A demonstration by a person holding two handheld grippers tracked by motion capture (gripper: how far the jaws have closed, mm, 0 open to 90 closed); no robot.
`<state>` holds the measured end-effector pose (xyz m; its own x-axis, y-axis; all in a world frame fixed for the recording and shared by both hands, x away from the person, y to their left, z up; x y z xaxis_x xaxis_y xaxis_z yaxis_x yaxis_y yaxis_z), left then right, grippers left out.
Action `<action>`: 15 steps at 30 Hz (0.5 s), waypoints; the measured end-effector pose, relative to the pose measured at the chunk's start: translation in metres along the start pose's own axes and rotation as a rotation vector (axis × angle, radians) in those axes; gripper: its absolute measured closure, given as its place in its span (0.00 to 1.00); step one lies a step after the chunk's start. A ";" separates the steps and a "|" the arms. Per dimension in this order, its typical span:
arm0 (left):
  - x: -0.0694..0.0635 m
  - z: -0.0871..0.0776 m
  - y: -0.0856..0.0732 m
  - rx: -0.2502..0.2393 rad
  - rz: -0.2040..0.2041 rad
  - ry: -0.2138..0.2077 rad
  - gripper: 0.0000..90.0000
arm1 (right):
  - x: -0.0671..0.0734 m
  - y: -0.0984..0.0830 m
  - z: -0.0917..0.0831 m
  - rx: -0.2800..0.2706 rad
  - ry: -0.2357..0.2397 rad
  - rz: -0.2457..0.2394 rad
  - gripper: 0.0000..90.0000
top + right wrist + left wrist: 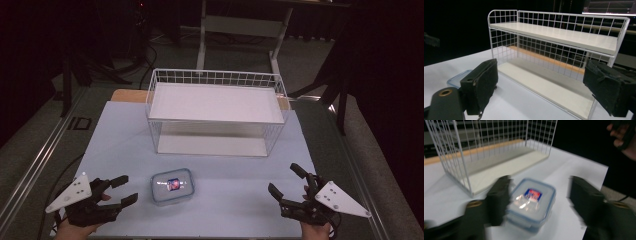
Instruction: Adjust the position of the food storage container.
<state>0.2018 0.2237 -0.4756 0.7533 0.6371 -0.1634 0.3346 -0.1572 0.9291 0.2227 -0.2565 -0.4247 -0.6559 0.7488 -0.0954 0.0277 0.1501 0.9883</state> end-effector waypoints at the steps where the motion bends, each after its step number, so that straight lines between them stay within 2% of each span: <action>1: 0.002 0.001 -0.003 0.017 -0.003 -0.007 0.54 | 0.000 -0.001 0.000 0.001 0.002 0.005 0.14; 2: 0.004 0.004 -0.007 0.038 -0.003 0.011 0.57 | -0.001 -0.001 0.001 0.004 0.004 0.007 0.14; 3: 0.007 0.005 -0.011 0.061 -0.008 0.004 0.61 | -0.001 -0.001 0.001 0.007 0.005 0.012 0.14; 4: 0.010 0.008 -0.015 0.096 -0.020 0.005 0.69 | -0.001 -0.002 0.001 0.007 0.008 0.015 0.14; 5: 0.014 0.012 -0.021 0.136 -0.028 0.015 0.70 | 0.000 -0.002 0.002 0.010 0.015 0.018 0.14; 6: 0.016 0.015 -0.026 0.169 -0.036 0.011 0.76 | 0.000 -0.002 0.002 0.015 0.015 0.017 0.14; 7: 0.019 0.018 -0.029 0.205 -0.039 0.027 0.80 | 0.000 -0.003 0.002 0.016 0.016 0.019 0.14; 9: 0.022 0.023 -0.038 0.257 -0.025 0.026 0.88 | 0.000 -0.004 0.003 0.022 0.021 0.021 0.14; 10: 0.025 0.026 -0.043 0.295 -0.015 0.044 0.92 | 0.001 -0.004 0.003 0.023 0.020 0.020 0.14; 12: 0.026 0.027 -0.046 0.311 -0.018 0.042 1.00 | 0.001 -0.004 0.004 0.026 0.024 0.020 0.14; 13: 0.029 0.031 -0.052 0.343 -0.016 0.065 1.00 | 0.001 -0.005 0.005 0.034 0.026 0.014 0.14; 15: 0.029 0.036 -0.054 0.358 -0.026 0.060 1.00 | 0.002 -0.005 0.006 0.033 0.035 0.014 0.14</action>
<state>0.2262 0.2237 -0.5426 0.7109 0.6858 -0.1559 0.5384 -0.3881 0.7480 0.2254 -0.2522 -0.4308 -0.6810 0.7282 -0.0769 0.0616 0.1617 0.9849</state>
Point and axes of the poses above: each handheld gripper's, and its own axes: z roughly forward along the jaws, y roughly out of its top, x roughly to its left, the point moved 4 cm from there along z, roughly forward along the jaws, and after that the axes turned 3 degrees about -z, right-handed, at the moved point
